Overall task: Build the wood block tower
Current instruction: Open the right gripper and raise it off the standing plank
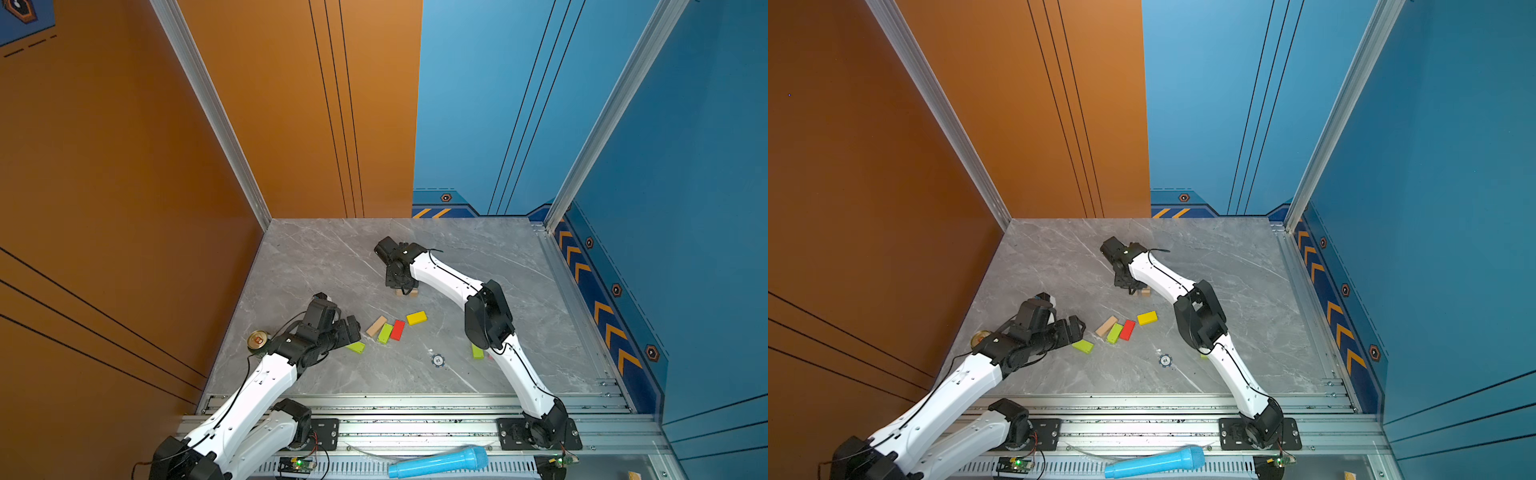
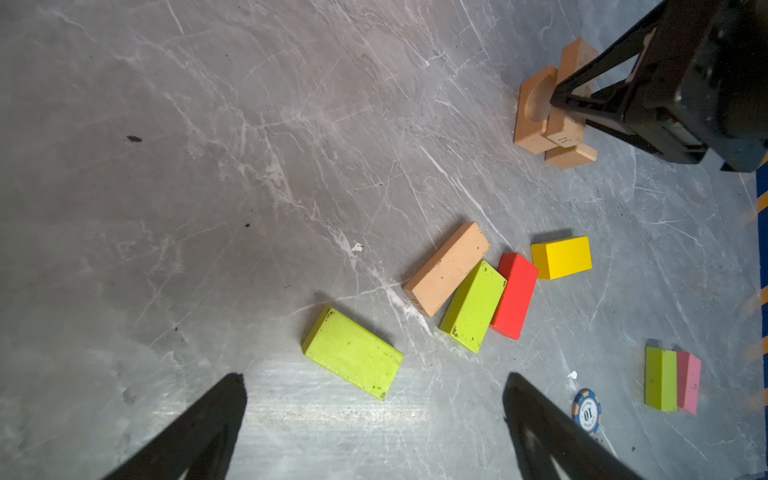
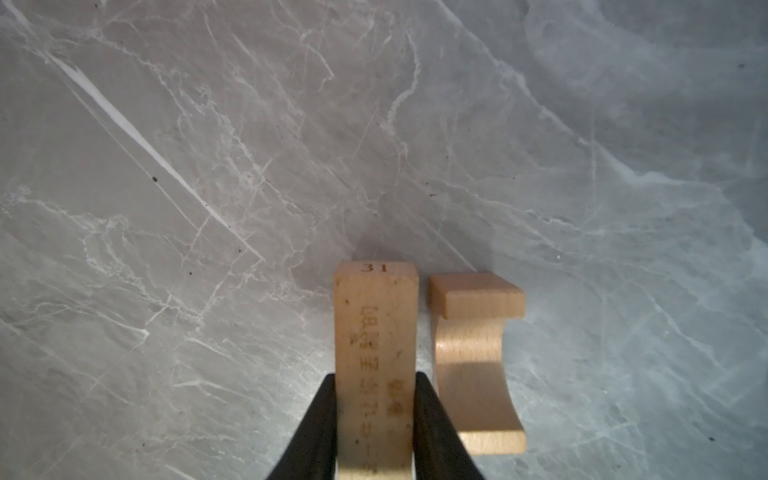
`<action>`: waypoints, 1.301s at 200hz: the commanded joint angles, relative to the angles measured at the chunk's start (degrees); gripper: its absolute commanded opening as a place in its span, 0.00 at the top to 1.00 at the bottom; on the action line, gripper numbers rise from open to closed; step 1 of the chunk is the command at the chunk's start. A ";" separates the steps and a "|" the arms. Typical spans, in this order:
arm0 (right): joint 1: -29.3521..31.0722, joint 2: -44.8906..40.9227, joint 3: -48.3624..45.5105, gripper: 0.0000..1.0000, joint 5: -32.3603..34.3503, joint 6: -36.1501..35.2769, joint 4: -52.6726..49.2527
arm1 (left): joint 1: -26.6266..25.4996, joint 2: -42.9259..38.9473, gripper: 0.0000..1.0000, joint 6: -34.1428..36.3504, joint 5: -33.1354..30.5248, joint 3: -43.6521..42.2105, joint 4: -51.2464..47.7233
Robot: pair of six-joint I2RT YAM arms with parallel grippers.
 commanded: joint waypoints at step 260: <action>0.16 -15.51 -1.64 0.21 -0.56 -6.98 1.34 | 1.41 -4.18 0.02 1.30 1.69 2.07 -1.34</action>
